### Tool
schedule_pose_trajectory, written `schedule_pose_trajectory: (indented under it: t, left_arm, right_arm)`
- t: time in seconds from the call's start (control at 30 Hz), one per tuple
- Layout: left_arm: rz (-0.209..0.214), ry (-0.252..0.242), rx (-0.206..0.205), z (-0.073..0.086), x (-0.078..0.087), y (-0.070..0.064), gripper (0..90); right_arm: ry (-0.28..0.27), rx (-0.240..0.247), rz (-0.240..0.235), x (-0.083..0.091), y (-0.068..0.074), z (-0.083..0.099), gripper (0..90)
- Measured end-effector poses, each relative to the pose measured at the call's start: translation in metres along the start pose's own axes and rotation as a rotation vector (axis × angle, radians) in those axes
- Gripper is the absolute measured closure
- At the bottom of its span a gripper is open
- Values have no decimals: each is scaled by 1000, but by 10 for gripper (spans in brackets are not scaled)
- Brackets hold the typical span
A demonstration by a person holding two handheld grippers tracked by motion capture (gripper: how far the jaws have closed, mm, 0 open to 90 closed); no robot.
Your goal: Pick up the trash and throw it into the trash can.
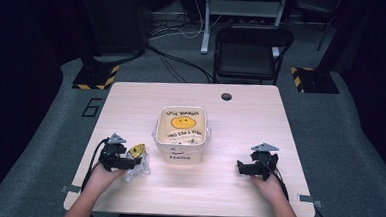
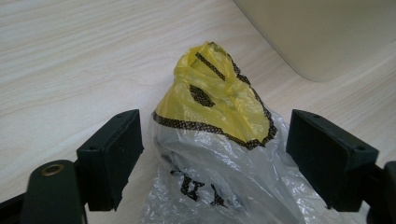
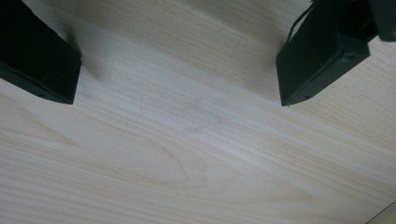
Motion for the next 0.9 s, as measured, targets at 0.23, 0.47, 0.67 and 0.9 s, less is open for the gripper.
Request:
schedule_pose_trajectory:
  t: [0.23, 0.47, 0.67, 0.9]
  left_arm:
    - [18, 12, 7, 4, -5, -2, 218]
    - [41, 37, -21, 6, -8, -4, 312]
    - [12, 60, -83, 7, -8, -5, 428]
    - [44, 44, -88, 1, 0, -9, 554]
  right_arm:
    - [-2, 7, -5, 0, 0, 0, 0]
    - [-1, 7, -6, 0, 0, 0, 0]
    - [-1, 7, -7, 0, 0, 0, 0]
    - [-1, 7, -7, 0, 1, 0, 0]
Point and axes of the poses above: each handheld gripper's, and its own axes: x roughly backward along the jaws, z roughly out of its underside, y roughly to its left, the point moved 7 cm from there along -x, roughly forward along the jaws, and after that the axes turned 14 degrees about x, right-handed, at the moved point
